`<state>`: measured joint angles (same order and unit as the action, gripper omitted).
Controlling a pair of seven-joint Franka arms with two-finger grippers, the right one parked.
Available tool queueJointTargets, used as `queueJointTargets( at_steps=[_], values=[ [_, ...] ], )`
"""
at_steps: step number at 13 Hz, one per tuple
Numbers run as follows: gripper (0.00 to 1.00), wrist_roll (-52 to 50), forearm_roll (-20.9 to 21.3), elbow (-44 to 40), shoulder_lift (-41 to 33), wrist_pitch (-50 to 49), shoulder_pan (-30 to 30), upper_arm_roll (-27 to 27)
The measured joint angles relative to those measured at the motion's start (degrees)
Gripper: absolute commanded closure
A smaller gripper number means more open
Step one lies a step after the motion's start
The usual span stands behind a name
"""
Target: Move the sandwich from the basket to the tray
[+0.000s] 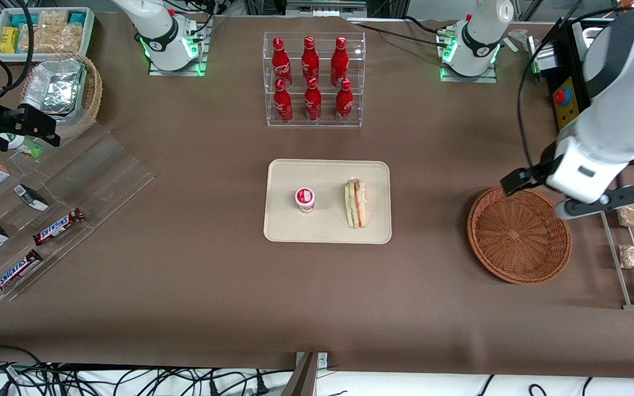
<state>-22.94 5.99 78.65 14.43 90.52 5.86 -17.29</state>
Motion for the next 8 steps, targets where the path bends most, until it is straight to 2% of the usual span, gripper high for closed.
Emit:
queueJointTargets(
  at_steps=[3,8],
  values=[
    [0.00,10.0,-3.9,1.9,-4.6,-3.1,0.0,3.9],
    [0.00,15.5,-4.9,5.0,-7.9,-3.8,-0.3,4.5]
  ],
)
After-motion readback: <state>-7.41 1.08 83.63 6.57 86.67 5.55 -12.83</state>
